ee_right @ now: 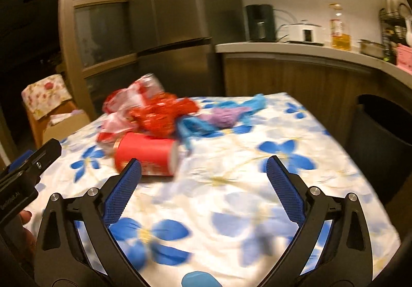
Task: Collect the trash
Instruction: 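Move both tools back toward the remaining red cup and bags on the table, then grasp the red paper cup with the right tool while the left tool grasps the red-and-white printed bag, then lift the red cup and printed bag and carry both over the black bin, then open the right tool to drop the cup while the left tool drops the printed bag into the bin, then move both tools back over the table toward the orange bag and gloves, then grasp the orange plastic bag with the left tool while the right tool grasps the blue glove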
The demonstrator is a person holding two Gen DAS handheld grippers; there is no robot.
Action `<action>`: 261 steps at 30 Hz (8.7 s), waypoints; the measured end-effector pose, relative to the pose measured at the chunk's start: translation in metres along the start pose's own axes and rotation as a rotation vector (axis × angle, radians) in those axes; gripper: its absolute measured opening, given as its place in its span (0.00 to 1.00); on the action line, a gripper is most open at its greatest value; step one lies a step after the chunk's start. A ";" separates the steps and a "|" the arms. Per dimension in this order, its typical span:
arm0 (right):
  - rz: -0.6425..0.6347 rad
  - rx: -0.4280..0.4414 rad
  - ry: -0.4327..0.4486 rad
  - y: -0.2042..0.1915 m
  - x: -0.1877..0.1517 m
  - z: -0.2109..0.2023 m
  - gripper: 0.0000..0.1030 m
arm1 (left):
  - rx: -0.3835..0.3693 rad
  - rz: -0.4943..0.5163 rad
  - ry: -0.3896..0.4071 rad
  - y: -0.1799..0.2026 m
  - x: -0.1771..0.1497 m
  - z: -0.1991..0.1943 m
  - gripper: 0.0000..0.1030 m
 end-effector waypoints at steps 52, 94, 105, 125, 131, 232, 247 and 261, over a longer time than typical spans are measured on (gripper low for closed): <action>0.012 -0.025 -0.058 0.008 0.003 0.024 0.81 | 0.007 0.063 -0.161 0.024 0.018 0.119 0.69; 0.030 -0.144 0.066 0.084 0.018 -0.075 0.81 | -0.222 0.099 -0.054 0.115 0.014 -0.002 0.00; 0.056 -0.270 0.114 0.146 0.029 -0.109 0.81 | -0.341 0.178 -0.027 0.194 0.014 -0.017 0.00; 0.116 -0.461 0.176 0.239 0.039 -0.157 0.81 | -0.547 0.283 0.001 0.321 0.008 -0.040 0.00; 0.131 -0.503 0.191 0.263 0.039 -0.163 0.81 | -0.603 0.309 -0.006 0.347 0.001 -0.040 0.00; 0.147 -0.473 0.186 0.221 0.027 -0.147 0.88 | -0.368 0.218 -0.013 0.240 -0.011 -0.006 0.94; 0.090 -0.334 0.146 0.158 0.026 -0.087 0.88 | -0.140 0.166 -0.003 0.158 0.001 0.039 0.94; 0.072 -0.253 0.118 0.128 0.032 -0.043 0.88 | -0.064 0.152 -0.014 0.139 0.012 0.086 0.94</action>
Point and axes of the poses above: each gripper's, at about its wrist camera, not at the fingertips, and z roughly the way its jaws point, y to its right, x to its top, the point moved 3 cm from there along z, roughly the way its jaws point, and after that the axes turned 8 degrees about x, right-handed, at the moved point
